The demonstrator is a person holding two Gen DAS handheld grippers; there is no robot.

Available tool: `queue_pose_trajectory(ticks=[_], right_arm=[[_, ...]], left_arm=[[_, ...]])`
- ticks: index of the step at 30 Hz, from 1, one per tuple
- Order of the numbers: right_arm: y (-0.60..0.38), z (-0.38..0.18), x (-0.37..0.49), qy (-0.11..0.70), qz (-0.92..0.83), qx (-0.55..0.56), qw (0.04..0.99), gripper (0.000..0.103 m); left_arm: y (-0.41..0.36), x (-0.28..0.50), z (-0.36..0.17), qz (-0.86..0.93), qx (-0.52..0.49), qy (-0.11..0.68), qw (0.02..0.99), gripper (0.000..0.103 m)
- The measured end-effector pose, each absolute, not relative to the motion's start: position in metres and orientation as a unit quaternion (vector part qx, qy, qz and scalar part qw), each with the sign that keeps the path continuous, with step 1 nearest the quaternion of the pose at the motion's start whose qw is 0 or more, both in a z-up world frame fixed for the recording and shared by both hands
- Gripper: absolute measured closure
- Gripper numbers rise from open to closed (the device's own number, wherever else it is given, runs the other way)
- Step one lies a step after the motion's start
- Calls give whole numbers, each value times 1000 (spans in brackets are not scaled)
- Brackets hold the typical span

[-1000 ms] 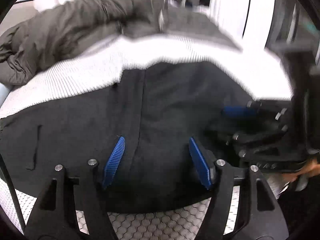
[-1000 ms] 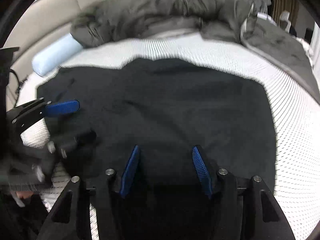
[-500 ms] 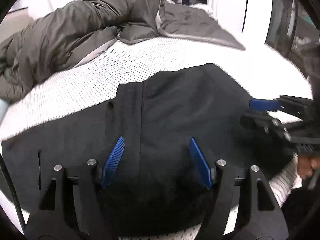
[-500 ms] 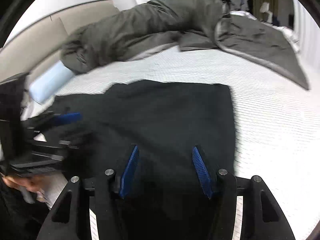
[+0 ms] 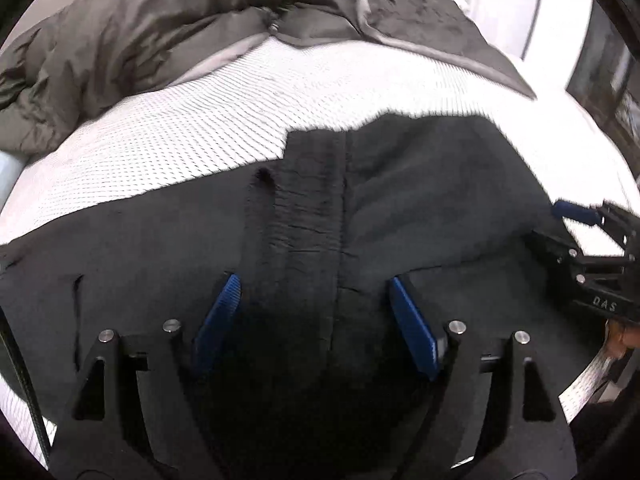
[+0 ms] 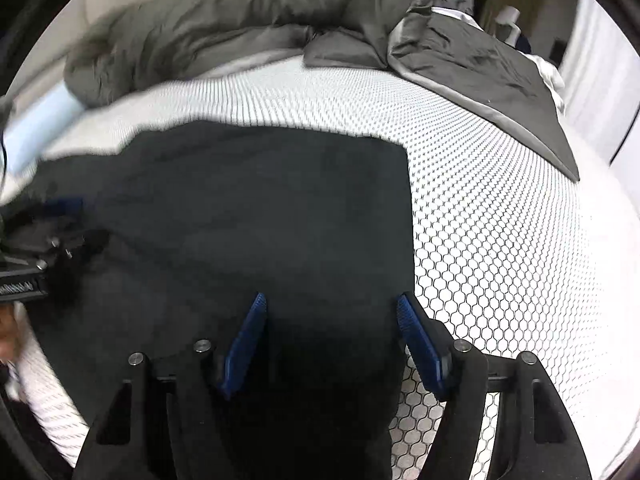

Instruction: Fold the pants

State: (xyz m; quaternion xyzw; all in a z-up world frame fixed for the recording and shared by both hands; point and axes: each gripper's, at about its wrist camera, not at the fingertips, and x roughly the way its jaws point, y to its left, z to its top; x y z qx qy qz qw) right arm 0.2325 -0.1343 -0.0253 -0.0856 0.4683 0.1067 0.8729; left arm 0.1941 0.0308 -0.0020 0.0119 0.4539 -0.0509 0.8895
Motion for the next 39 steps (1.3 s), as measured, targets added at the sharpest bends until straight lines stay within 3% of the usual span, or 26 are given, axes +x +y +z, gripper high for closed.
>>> queue_pose_trajectory(ticks=[5,9,12,15,18,23,24,25,28,34,39], right_arm=[[-106,-10,245,447,181,-60,874,33],[-76,-38,273,481,192,-94,850,33],[-79,-54,280,485,160,-157,846,34],[-113,-47,283,487,103,-155,854,33],[-132,-44,282,489,78,-117,861,33],[-128,-29,278,464,110,-76,876,33],[-124,-26,278,456,118,-70,879,33],[-118,-23,279,447,133,-56,883,33],[-105,-21,289,439,170,-28,882,34],[-79,-52,326,488,182,-48,852,37],[-87,-54,323,485,89,-155,856,35]], left_arm=[[29,208,16,-76,-17,408,909,28],[13,235,-5,-56,33,452,890,37],[31,245,-20,-56,-20,477,877,36],[44,245,-17,-46,-35,473,879,30],[47,239,-10,-34,-40,470,881,32],[31,219,33,-43,-10,387,921,39],[25,219,38,-56,-7,374,926,48],[16,222,41,-70,1,368,927,64],[-3,242,28,-101,16,394,914,91],[-2,285,-18,-82,0,460,884,100],[8,286,-21,-89,-32,465,880,102]])
